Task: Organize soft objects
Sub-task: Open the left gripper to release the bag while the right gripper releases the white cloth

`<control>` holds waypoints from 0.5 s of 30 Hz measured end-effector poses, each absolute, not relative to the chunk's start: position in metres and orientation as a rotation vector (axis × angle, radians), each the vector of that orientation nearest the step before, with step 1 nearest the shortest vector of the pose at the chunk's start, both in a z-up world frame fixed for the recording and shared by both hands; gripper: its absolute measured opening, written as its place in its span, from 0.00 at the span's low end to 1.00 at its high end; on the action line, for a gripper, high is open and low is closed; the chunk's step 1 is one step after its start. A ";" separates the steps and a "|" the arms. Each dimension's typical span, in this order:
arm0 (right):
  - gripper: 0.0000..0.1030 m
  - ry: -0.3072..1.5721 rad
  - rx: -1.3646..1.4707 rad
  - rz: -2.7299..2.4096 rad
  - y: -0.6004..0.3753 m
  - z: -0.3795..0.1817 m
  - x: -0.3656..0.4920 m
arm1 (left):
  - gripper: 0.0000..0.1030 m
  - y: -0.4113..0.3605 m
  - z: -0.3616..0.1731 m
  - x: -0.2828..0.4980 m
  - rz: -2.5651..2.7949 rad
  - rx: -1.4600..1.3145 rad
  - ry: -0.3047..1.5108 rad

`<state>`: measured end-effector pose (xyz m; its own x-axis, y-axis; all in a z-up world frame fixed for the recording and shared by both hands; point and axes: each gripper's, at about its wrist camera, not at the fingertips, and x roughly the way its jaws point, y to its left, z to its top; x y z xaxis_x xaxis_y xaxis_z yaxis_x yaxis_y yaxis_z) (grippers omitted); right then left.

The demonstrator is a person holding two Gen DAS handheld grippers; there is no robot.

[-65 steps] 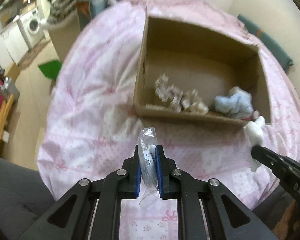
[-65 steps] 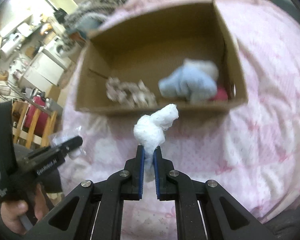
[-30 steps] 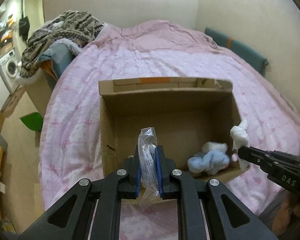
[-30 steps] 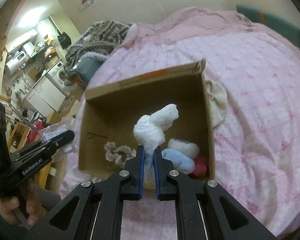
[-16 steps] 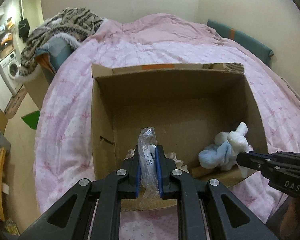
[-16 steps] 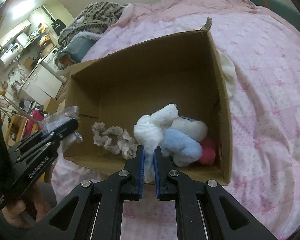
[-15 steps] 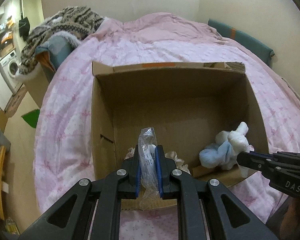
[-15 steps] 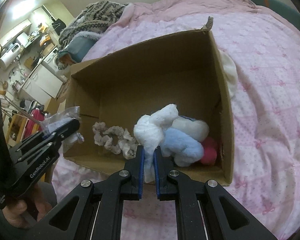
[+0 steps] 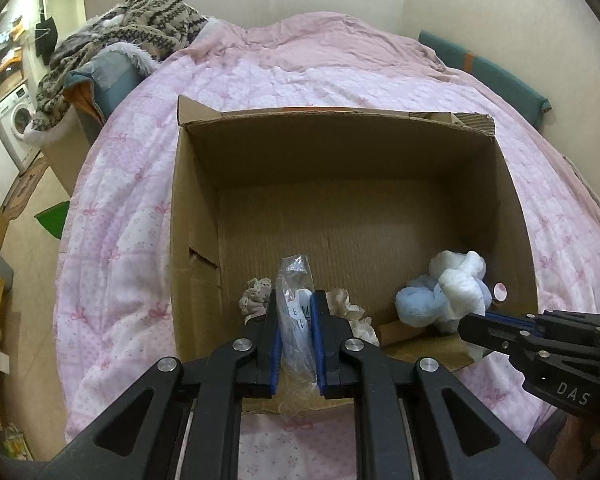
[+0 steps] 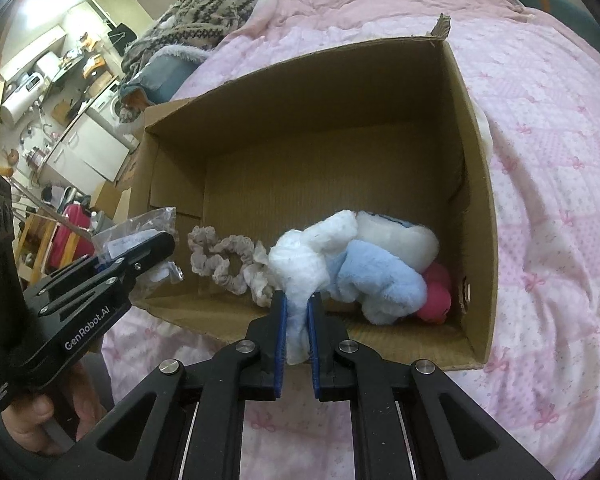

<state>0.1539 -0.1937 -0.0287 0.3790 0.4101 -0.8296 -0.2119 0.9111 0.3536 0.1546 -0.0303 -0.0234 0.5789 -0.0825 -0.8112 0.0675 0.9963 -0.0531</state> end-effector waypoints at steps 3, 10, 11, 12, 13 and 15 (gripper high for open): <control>0.11 1.115 0.203 0.402 -0.194 -0.029 0.154 | 0.12 -0.028 -0.023 0.155 -0.084 -0.031 0.949; 0.12 1.092 0.237 0.412 -0.198 -0.026 0.154 | 0.15 -0.028 -0.020 0.153 -0.100 -0.045 0.948; 0.14 1.089 0.246 0.413 -0.199 -0.026 0.154 | 0.20 -0.029 -0.020 0.153 -0.099 -0.042 0.946; 0.14 1.086 0.252 0.414 -0.200 -0.025 0.155 | 0.22 -0.029 -0.019 0.153 -0.099 -0.043 0.944; 0.14 1.082 0.255 0.413 -0.200 -0.024 0.155 | 0.29 -0.029 -0.018 0.152 -0.096 -0.043 0.942; 0.15 1.072 0.260 0.413 -0.201 -0.022 0.154 | 0.51 -0.029 -0.015 0.150 -0.081 -0.046 0.924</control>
<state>0.1544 -0.2010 -0.0217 0.4130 0.4475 -0.7932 -0.1996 0.8942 0.4006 0.1501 -0.0289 -0.0147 0.6000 -0.0899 -0.7949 0.0506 0.9959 -0.0744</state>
